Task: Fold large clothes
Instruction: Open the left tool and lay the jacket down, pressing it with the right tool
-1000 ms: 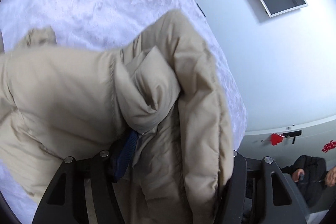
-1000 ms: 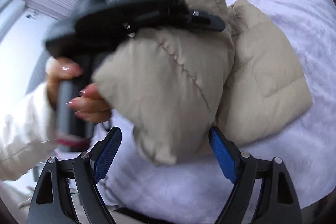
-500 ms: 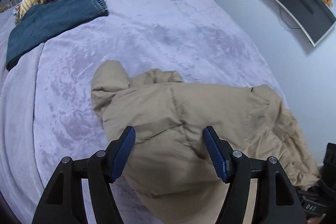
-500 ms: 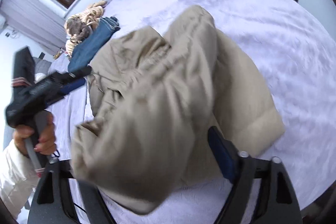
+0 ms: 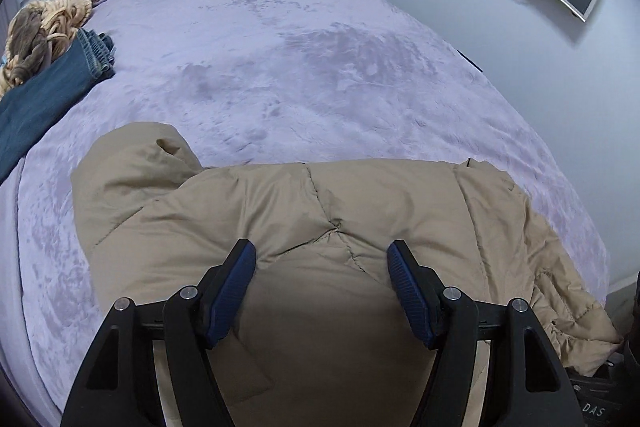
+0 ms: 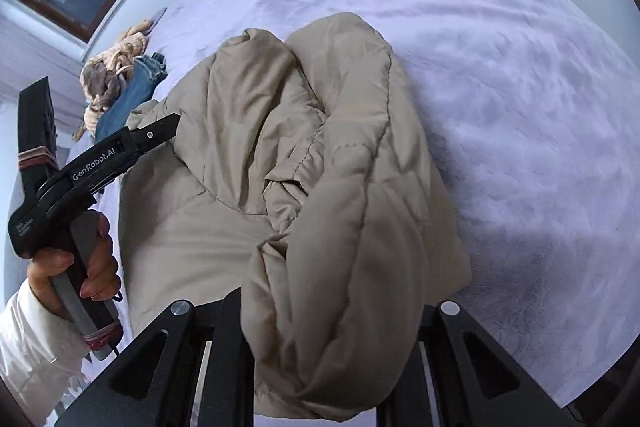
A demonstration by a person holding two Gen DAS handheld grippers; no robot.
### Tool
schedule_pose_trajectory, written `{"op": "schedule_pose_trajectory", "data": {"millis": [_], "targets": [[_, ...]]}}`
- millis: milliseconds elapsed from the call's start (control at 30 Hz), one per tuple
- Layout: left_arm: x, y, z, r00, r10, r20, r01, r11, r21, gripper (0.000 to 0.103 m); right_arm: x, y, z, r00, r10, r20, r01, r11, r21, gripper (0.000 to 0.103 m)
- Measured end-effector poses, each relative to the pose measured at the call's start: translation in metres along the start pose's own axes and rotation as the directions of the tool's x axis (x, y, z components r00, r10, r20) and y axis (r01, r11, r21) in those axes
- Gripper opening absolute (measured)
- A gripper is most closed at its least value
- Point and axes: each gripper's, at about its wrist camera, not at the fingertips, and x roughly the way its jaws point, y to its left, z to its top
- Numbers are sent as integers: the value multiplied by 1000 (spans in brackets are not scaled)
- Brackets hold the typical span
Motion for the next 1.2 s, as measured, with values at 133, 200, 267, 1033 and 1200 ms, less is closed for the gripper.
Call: {"op": "schedule_pose_trajectory", "data": {"millis": [133,200,267,1033,1200], "targets": [[22,-5,1,1000,15,-26,-16,1000,-14,69,16,-45,8,997,63,-37,-59,994,89,35],[28,-4,1,999,17,-33,-18,1000,-18,69,17,-62,11,989,121,-83,-107,981,161,39],[30,-3,0,999,21,-37,-22,1000,-22,69,7,-71,14,985,128,-114,-105,977,187,42],[-54,22,-58,994,89,-64,-100,974,-201,72,28,-40,33,964,5,-265,-79,959,-272,33],[-49,24,-115,989,64,-132,-101,949,-300,87,34,-42,27,961,0,-276,-83,954,-287,33]]}}
